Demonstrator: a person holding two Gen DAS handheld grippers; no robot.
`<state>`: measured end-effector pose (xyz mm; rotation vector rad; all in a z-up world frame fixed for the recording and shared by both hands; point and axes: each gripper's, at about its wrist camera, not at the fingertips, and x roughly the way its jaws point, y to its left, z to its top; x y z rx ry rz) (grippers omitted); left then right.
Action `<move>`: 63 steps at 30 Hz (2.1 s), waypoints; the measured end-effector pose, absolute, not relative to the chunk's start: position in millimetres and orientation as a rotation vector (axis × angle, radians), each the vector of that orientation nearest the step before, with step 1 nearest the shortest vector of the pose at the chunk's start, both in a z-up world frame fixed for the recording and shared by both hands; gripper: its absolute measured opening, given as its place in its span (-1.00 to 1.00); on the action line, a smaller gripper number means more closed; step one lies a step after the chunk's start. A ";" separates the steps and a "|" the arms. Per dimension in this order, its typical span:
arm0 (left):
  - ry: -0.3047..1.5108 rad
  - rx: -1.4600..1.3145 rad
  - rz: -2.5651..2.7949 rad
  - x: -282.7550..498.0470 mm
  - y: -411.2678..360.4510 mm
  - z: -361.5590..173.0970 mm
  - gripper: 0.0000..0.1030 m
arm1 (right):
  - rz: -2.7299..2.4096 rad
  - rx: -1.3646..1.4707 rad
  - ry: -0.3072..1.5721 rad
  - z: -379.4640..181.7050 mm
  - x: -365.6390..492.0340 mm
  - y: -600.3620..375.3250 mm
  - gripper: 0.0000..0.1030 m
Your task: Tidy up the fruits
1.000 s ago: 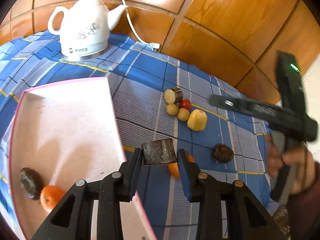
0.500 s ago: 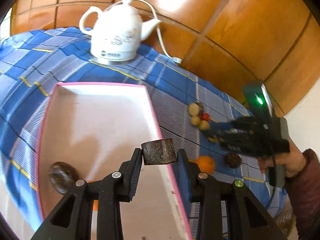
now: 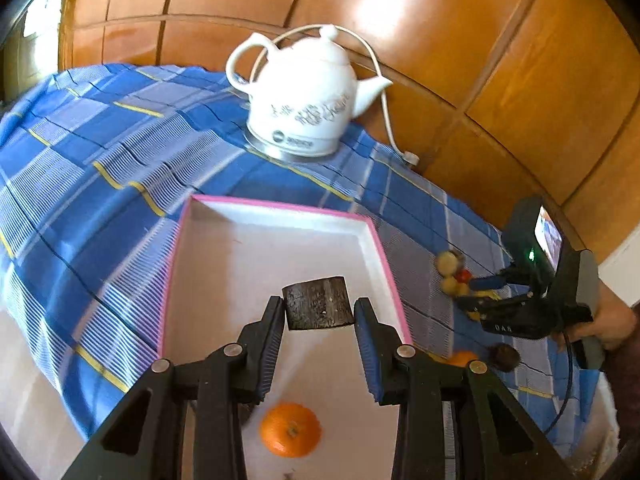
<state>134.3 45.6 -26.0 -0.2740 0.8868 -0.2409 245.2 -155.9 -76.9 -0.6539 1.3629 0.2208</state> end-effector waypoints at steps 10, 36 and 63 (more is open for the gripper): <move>0.908 -0.178 -0.138 165.3 58.3 -43.9 -0.29 | 0.197 -0.613 1.335 -76.6 249.1 -170.4 -0.55; 0.874 -0.180 -0.074 88.0 53.0 -43.4 0.04 | 0.304 -0.275 1.154 -45.5 174.3 -163.7 -0.56; 0.760 -0.169 -0.021 29.2 64.1 -19.3 0.40 | 0.397 -0.131 0.942 -6.6 121.7 -90.5 -0.56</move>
